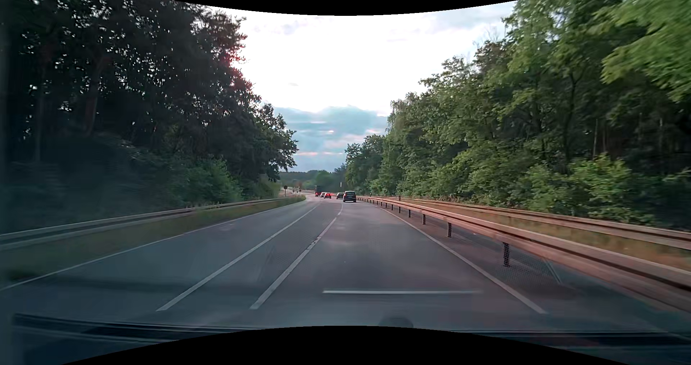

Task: Follow the waypoints while adhering to traffic rules and regulations

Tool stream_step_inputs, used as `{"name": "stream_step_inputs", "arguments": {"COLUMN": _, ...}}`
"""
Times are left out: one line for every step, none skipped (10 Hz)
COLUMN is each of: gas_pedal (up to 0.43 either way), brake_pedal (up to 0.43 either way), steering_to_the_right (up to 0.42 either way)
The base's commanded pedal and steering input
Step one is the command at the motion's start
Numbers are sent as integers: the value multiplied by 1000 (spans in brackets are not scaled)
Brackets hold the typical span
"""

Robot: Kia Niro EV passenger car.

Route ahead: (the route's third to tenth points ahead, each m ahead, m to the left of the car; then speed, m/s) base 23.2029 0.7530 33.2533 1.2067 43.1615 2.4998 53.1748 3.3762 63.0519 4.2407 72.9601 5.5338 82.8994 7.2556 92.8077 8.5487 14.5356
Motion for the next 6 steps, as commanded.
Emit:
{"name": "stream_step_inputs", "arguments": {"gas_pedal": 0, "brake_pedal": 0, "steering_to_the_right": -13}}
{"name": "stream_step_inputs", "arguments": {"gas_pedal": 0, "brake_pedal": 0, "steering_to_the_right": -12}}
{"name": "stream_step_inputs", "arguments": {"gas_pedal": 0, "brake_pedal": 0, "steering_to_the_right": -11}}
{"name": "stream_step_inputs", "arguments": {"gas_pedal": 0, "brake_pedal": 0, "steering_to_the_right": -11}}
{"name": "stream_step_inputs", "arguments": {"gas_pedal": 0, "brake_pedal": 0, "steering_to_the_right": -11}}
{"name": "stream_step_inputs", "arguments": {"gas_pedal": 0, "brake_pedal": 0, "steering_to_the_right": -11}}
